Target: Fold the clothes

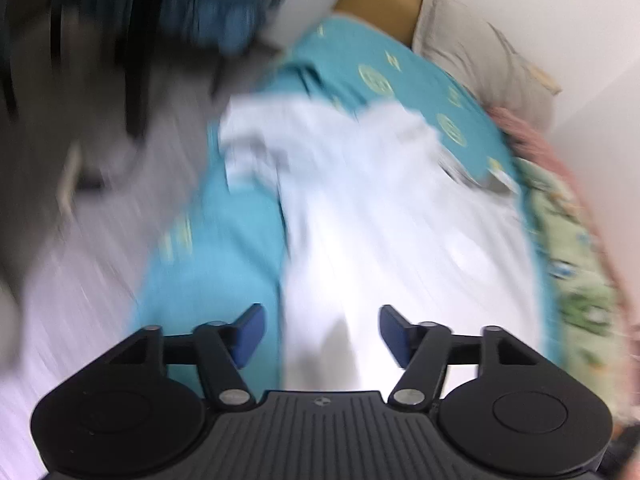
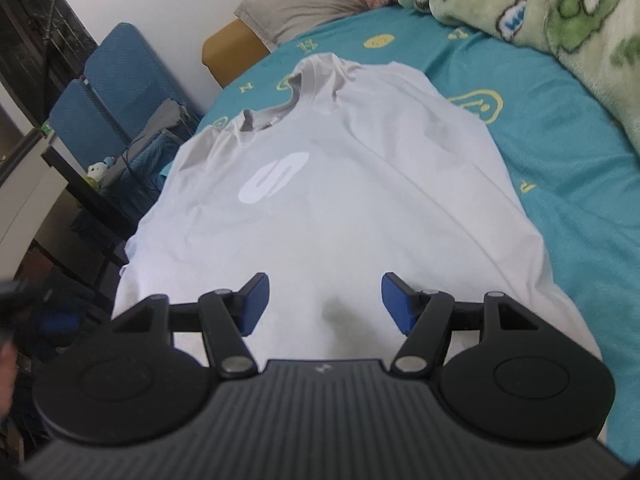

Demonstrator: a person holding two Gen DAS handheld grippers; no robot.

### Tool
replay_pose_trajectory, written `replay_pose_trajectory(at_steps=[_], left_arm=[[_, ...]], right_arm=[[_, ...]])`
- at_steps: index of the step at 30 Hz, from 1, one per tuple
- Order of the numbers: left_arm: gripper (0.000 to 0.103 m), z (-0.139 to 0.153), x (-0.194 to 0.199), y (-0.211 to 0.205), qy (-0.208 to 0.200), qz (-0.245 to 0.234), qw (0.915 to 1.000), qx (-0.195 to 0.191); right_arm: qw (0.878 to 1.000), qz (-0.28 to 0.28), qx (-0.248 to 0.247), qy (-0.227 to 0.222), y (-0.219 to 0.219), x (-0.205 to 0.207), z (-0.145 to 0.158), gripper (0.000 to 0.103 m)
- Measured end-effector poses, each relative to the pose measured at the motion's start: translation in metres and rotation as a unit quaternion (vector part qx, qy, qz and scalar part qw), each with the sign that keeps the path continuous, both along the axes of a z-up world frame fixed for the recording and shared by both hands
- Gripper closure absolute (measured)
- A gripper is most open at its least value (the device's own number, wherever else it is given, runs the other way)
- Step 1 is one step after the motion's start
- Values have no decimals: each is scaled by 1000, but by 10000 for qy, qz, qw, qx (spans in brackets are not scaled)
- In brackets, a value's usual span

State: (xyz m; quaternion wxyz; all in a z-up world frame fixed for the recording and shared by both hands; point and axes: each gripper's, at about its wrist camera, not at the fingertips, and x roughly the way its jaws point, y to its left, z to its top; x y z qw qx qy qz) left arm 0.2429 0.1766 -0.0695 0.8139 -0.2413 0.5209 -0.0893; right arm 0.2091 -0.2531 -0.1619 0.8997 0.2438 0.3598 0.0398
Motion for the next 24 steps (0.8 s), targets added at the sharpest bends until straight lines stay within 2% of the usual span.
replay_pose_trajectory(at_steps=[1, 5, 8, 10, 13, 18, 20, 21, 24], left_arm=[[28, -2, -19, 2, 156, -82, 9997, -180], [28, -7, -62, -17, 372, -820, 9959, -21], [27, -19, -83, -34, 730, -1396, 9875, 87], [25, -25, -93, -50, 836, -1747, 9805, 348], [23, -32, -101, -70, 896, -1999, 9714, 920], [17, -31, -111, -81, 948, -2383, 9626, 869], [17, -31, -115, -80, 1042, -2527, 9584, 818], [19, -30, -117, -80, 1112, -2579, 9562, 824], [37, -23, -120, -80, 1118, -2694, 9503, 1088]], right_arm=[[10000, 12, -42, -17, 2, -4, 3, 38], [9995, -16, -306, -4, 9, -22, 12, 38], [9994, -69, -347, 3, 14, -41, 20, 38], [9996, -121, -256, -60, 14, -54, 28, 38], [9996, -227, -125, -128, 11, -73, 38, 38], [9988, -403, -236, -150, 5, -88, 41, 37], [9989, -434, -139, -106, 3, -85, 39, 37], [9990, -418, -84, -105, 3, -84, 38, 37], [9992, -363, -93, -123, 5, -80, 37, 37]])
